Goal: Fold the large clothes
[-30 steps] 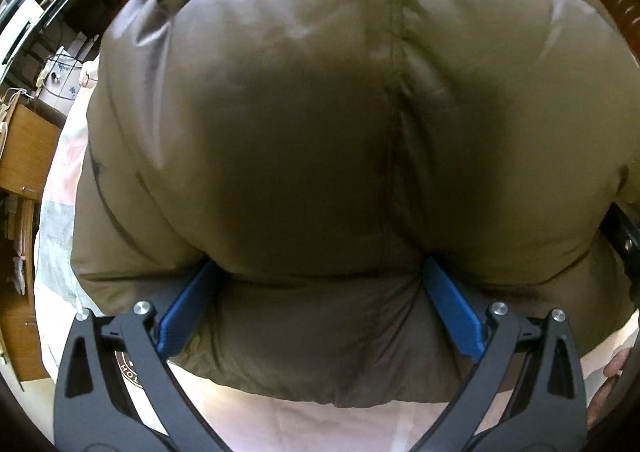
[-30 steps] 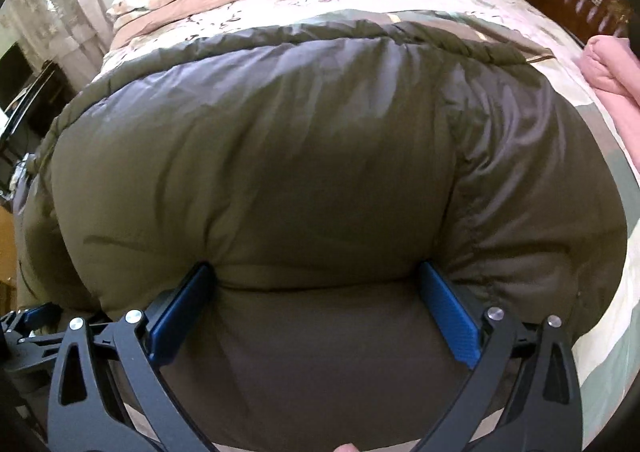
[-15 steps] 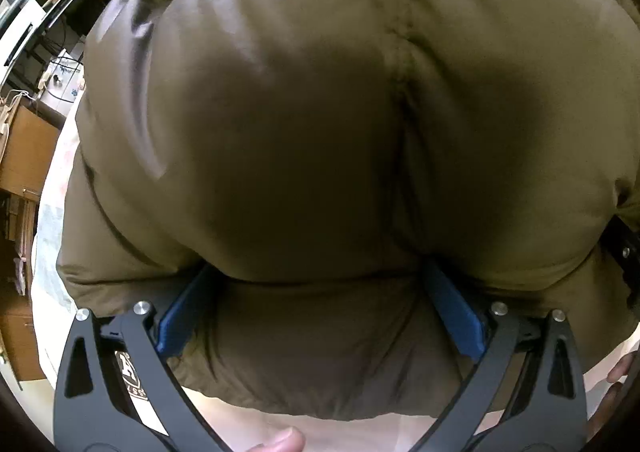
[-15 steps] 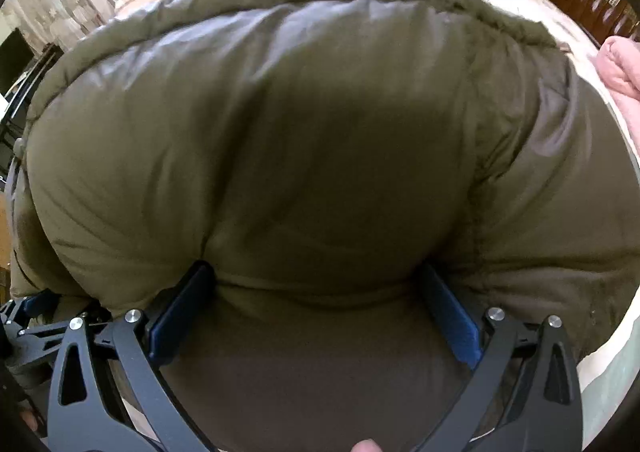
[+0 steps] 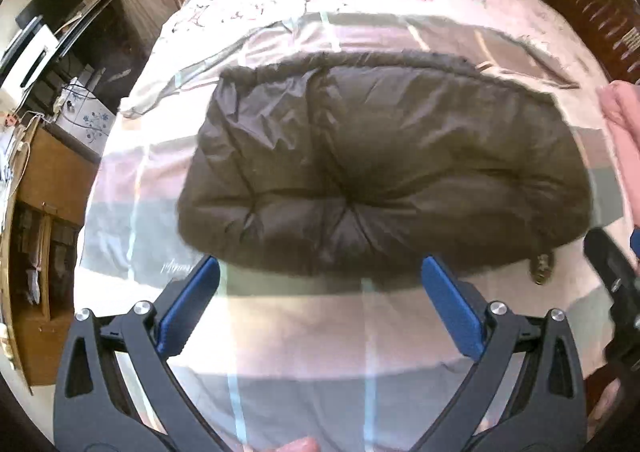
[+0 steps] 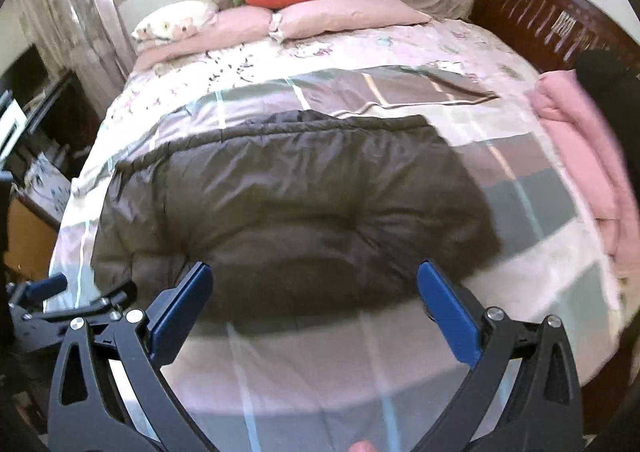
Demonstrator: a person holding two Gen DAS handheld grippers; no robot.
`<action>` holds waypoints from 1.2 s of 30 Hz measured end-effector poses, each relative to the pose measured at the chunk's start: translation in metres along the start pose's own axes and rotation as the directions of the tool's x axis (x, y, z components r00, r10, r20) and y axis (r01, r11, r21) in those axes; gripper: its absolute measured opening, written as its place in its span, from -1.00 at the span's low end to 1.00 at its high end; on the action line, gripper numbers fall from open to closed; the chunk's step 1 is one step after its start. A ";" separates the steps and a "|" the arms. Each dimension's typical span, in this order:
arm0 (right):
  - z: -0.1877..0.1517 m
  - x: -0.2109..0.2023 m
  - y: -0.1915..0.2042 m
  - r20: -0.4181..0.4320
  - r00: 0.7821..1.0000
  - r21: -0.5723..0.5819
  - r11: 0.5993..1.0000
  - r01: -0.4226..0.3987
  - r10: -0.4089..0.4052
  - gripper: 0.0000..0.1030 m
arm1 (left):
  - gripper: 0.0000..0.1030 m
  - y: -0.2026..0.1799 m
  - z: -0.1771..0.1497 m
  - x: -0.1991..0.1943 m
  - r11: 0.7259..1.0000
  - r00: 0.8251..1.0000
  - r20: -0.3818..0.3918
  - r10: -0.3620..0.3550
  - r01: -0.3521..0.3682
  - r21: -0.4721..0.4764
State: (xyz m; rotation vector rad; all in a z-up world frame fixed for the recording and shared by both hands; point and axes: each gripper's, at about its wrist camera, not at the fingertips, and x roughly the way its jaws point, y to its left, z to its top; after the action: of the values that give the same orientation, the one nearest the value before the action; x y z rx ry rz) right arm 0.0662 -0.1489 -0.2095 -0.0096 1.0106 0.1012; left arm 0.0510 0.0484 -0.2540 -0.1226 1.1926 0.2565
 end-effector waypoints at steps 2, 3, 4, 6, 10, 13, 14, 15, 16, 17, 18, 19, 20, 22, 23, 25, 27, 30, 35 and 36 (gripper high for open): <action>-0.004 -0.032 0.001 -0.003 1.000 0.026 1.000 0.004 -0.004 0.97 | 0.96 0.005 -0.006 -0.025 0.998 0.999 0.001 -0.043 0.043 -0.040; -0.003 -0.054 -0.002 -0.008 1.000 0.050 0.999 0.010 -0.010 0.97 | 0.96 0.000 -0.011 -0.040 0.996 0.998 -0.004 -0.066 0.066 -0.053; -0.002 -0.066 -0.003 -0.013 1.000 0.060 0.998 0.015 -0.015 0.97 | 0.96 -0.007 -0.014 -0.055 0.997 0.997 -0.013 -0.070 0.069 -0.042; 0.005 -0.093 -0.002 -0.013 1.000 0.050 0.999 0.013 -0.012 0.97 | 0.96 -0.022 -0.018 -0.081 0.999 0.999 -0.017 -0.035 0.035 0.007; 0.020 -0.132 -0.009 -0.031 0.999 0.072 0.997 -0.027 0.030 0.97 | 0.96 -0.035 -0.013 -0.135 0.996 0.999 0.033 0.008 -0.011 0.089; 0.032 -0.167 -0.009 0.033 0.999 0.049 0.998 -0.042 0.041 0.97 | 0.96 -0.037 -0.010 -0.168 0.992 0.997 0.072 -0.013 0.004 0.126; 0.036 -0.178 -0.007 0.064 0.998 0.025 0.999 -0.022 0.021 0.97 | 0.96 -0.038 -0.009 -0.176 0.991 0.996 0.083 -0.010 -0.001 0.135; 0.041 -0.186 -0.006 0.084 0.996 0.008 1.000 -0.009 0.008 0.97 | 0.96 -0.040 -0.007 -0.185 0.989 0.995 0.100 -0.008 -0.007 0.147; 0.045 -0.195 -0.005 0.103 0.995 -0.001 1.000 -0.005 0.005 0.97 | 0.96 -0.040 -0.005 -0.192 0.988 0.994 0.112 -0.017 -0.001 0.153; 0.048 -0.201 -0.005 0.118 0.993 -0.004 1.000 -0.012 0.012 0.97 | 0.96 -0.041 -0.002 -0.198 0.988 0.993 0.117 -0.034 0.015 0.157; 0.051 -0.209 -0.005 0.136 0.990 -0.005 1.000 -0.029 0.029 0.97 | 0.96 -0.041 0.000 -0.200 0.987 0.992 0.115 -0.045 0.027 0.157; 0.053 -0.214 -0.006 0.146 0.989 -0.004 0.999 -0.034 0.034 0.97 | 0.96 -0.040 0.002 -0.203 0.988 0.992 0.110 -0.062 0.045 0.151; 0.054 -0.219 -0.006 0.157 0.987 -0.002 1.000 -0.031 0.031 0.97 | 0.96 -0.038 0.004 -0.204 0.988 0.992 0.102 -0.075 0.060 0.142; 0.053 -0.228 -0.006 0.166 0.986 0.005 1.000 -0.019 0.018 0.97 | 0.96 -0.035 0.005 -0.203 0.989 0.992 0.089 -0.084 0.073 0.127; 0.050 -0.230 -0.005 0.166 0.986 0.011 1.000 -0.017 0.015 0.97 | 0.96 -0.033 0.006 -0.203 0.990 0.993 0.082 -0.083 0.073 0.120; 0.045 -0.230 -0.005 0.157 0.987 0.015 1.000 -0.023 0.020 0.97 | 0.96 -0.031 0.005 -0.198 0.990 0.995 0.057 -0.080 0.072 0.120; 0.042 -0.226 -0.002 0.139 0.990 0.009 0.999 -0.031 0.030 0.97 | 0.96 -0.031 0.004 -0.193 0.989 0.997 0.031 -0.075 0.070 0.127; 0.040 -0.223 0.003 0.119 0.992 0.000 0.999 -0.051 0.050 0.97 | 0.96 -0.033 0.004 -0.191 0.989 0.999 0.020 -0.041 0.038 0.140; 0.040 -0.223 0.003 0.123 0.990 0.008 0.998 -0.066 0.064 0.97 | 0.96 -0.037 0.008 -0.199 0.988 0.999 0.037 -0.024 0.018 0.152; 0.041 -0.223 0.003 0.122 0.990 0.009 0.998 -0.069 0.067 0.97 | 0.96 -0.038 0.008 -0.201 0.987 0.999 0.043 -0.019 0.012 0.158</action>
State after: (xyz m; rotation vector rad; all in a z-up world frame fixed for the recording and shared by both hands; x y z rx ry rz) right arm -0.0165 -0.1615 0.0009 0.0426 0.8899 0.1560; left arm -0.0008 -0.0132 -0.0653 0.0123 1.1627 0.1498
